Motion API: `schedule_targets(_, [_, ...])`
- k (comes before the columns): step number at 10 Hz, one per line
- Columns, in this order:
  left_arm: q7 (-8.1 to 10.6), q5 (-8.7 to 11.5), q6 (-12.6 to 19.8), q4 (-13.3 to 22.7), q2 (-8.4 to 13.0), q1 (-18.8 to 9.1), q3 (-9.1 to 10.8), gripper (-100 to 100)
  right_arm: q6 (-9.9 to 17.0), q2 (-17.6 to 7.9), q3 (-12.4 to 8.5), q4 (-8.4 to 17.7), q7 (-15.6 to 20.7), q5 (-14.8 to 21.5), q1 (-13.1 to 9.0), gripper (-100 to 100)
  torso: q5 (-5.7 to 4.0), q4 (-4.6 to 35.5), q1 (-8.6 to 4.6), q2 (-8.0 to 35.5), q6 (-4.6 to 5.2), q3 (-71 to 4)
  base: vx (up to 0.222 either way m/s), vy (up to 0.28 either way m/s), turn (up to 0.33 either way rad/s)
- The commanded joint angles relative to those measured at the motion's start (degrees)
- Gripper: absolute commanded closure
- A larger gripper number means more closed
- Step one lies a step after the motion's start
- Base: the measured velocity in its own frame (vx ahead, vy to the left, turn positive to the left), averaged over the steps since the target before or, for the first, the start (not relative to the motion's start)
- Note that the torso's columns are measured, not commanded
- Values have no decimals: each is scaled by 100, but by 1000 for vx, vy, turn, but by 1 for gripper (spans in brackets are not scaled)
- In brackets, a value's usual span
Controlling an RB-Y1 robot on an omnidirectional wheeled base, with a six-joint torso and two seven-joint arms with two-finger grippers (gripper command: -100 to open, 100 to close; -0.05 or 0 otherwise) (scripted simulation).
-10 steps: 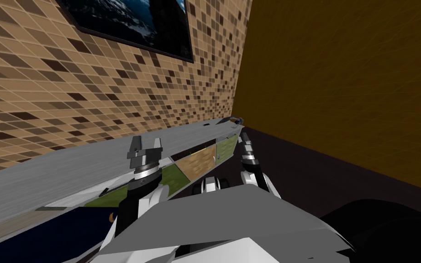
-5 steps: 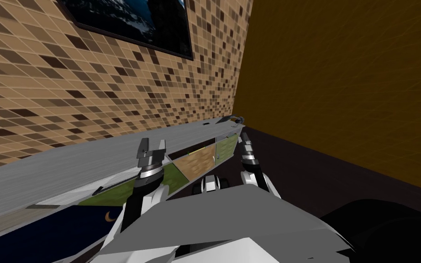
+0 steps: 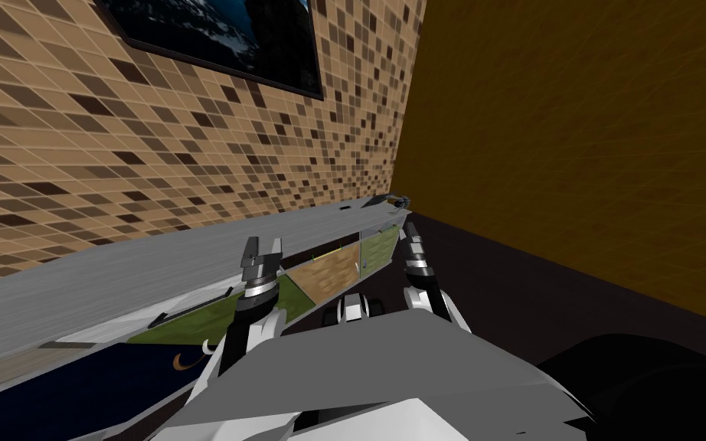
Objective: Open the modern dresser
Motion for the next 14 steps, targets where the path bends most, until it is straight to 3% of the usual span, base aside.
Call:
schedule_targets(1, [35,15,-327,453,41,-127,38,-100,0,0,0,0,0,0,0,0,-1,-1,-1,-3,0,-2,19,-67,45])
schedule_targets(8, [84,31,-819,1336,53,-329,87,-100,0,0,0,0,0,0,0,0,0,0,3,-1,0,-1,12,-45,27])
schedule_targets(14, [145,50,-1427,2387,21,-587,148,-100,0,0,0,0,0,0,0,0,1,-1,4,-4,1,-2,14,-50,35])
